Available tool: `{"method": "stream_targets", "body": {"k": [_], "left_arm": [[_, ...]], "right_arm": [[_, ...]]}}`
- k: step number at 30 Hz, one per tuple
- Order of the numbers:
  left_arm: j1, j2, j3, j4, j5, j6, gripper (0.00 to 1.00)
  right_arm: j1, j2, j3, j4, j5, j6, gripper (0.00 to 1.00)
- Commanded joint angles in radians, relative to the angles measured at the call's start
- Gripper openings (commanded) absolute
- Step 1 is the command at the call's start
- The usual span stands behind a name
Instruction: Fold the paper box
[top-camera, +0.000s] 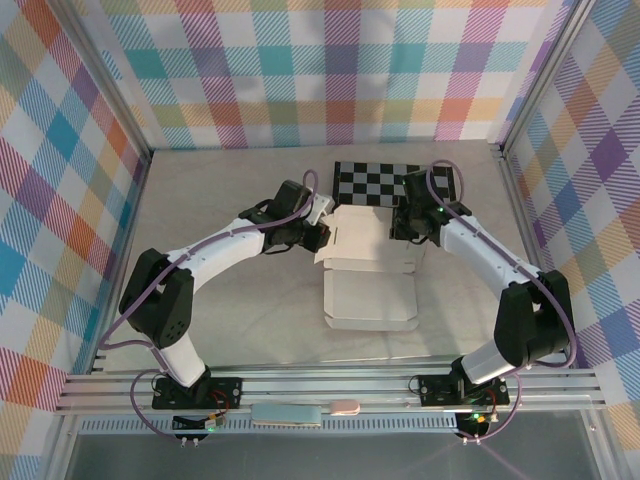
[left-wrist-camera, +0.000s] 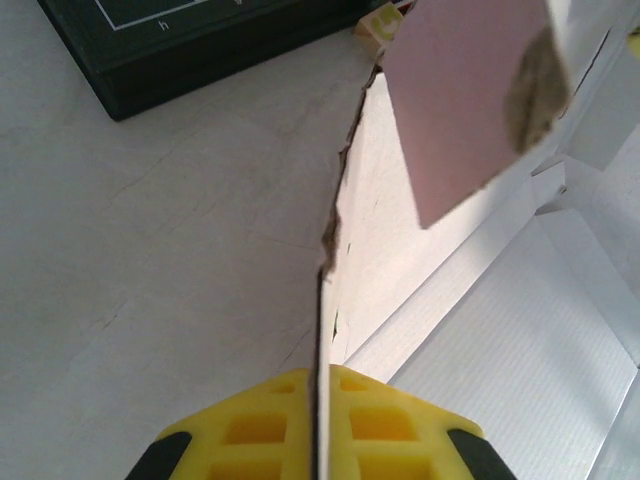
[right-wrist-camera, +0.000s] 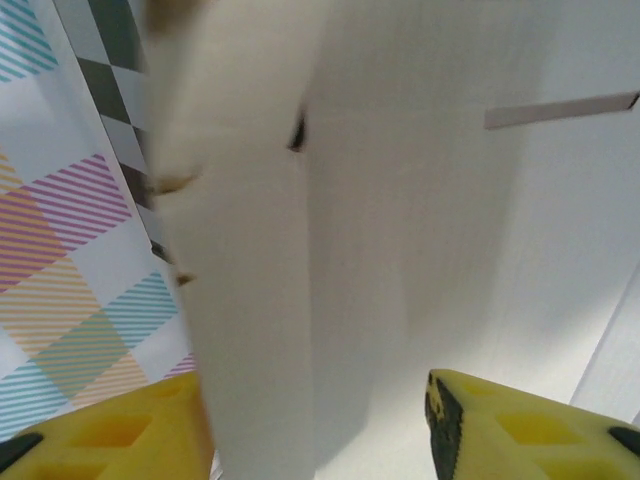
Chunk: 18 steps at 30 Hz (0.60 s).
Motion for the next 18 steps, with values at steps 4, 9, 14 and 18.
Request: {"method": "stream_targets", "body": {"k": [4,9,14,18], "left_arm": [[0.005,-0.028,0.014,0.027,-0.002,0.010,0.05],[0.004,-0.034,0.004,0.068,-0.010,-0.004,0.05],[0.004,-0.035,0.006,0.071,-0.017,-0.012,0.05],[0.004,-0.032,0.011,0.074,-0.016,-0.016,0.05]], "right_arm": [[0.000,0.006,0.016,0.123,-0.070,0.032,0.60],[-0.002,0.034,0.034,0.131,-0.101,0.036,0.45],[-0.002,0.035,0.017,0.123,-0.120,0.033,0.33],[-0.002,0.031,0.012,0.120,-0.115,0.030,0.23]]}}
